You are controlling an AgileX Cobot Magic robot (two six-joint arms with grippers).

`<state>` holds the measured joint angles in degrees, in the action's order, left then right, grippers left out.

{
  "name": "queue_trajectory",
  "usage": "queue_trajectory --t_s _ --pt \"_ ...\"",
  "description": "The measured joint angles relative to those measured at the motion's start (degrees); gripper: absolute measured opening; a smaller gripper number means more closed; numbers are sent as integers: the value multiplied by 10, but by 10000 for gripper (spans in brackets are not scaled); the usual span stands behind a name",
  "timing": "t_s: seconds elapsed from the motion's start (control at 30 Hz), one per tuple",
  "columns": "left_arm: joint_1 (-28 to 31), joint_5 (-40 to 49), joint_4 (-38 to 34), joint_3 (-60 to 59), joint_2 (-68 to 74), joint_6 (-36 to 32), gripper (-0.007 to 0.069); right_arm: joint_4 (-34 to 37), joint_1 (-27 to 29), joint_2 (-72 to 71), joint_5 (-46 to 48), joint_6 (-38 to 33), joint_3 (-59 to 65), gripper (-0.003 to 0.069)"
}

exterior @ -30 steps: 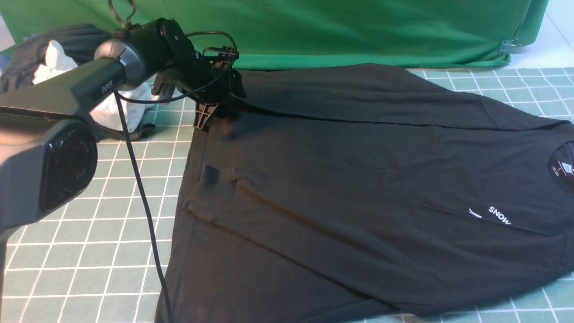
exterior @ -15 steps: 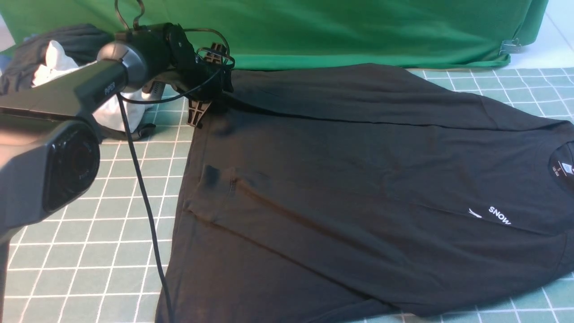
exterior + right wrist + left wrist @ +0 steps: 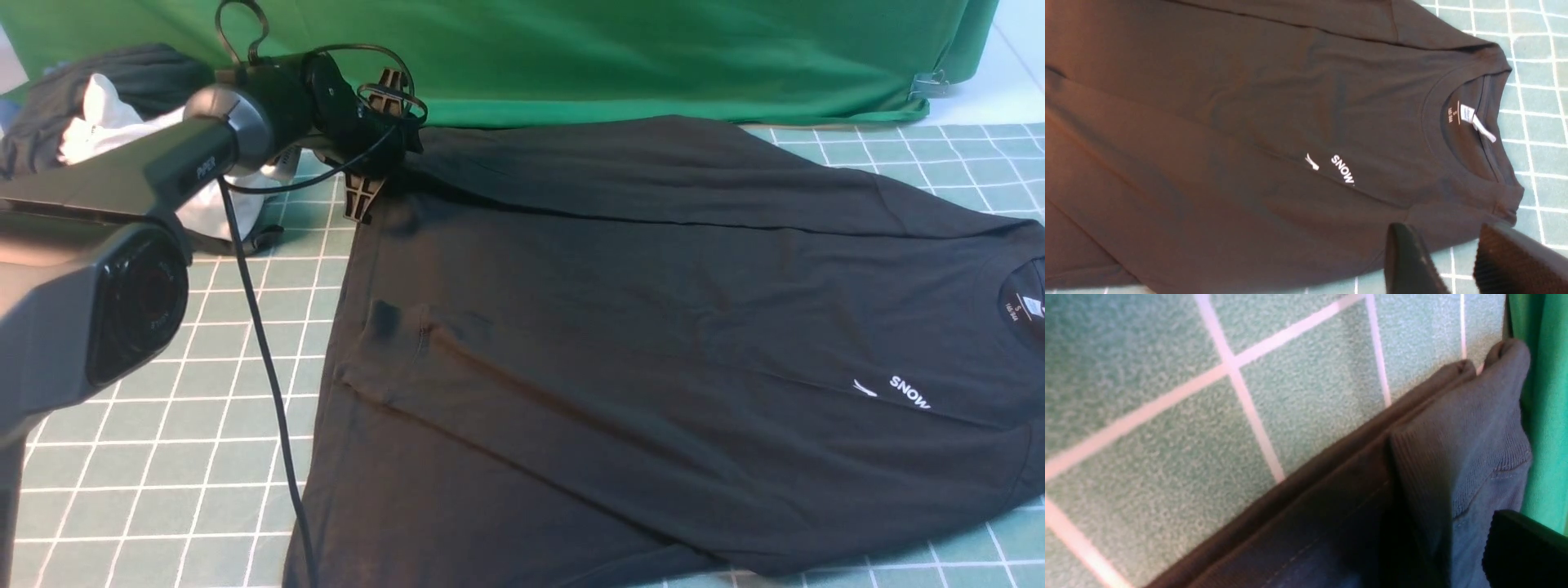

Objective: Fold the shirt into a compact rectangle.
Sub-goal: 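Grab the top left corner of the dark shirt with the left gripper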

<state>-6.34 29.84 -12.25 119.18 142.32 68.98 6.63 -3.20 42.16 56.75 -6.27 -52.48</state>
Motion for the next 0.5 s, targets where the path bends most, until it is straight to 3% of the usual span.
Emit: queue_trajectory --t_s 0.2,0.23,0.5 --pt "4 -15 -17 0 7 -89 54 0 0 0 -13 2 0 240" --pt "9 -14 -34 0 7 -129 21 0 0 0 -15 2 0 240" --pt "17 2 -72 0 -32 -235 12 0 0 0 -32 2 0 240"
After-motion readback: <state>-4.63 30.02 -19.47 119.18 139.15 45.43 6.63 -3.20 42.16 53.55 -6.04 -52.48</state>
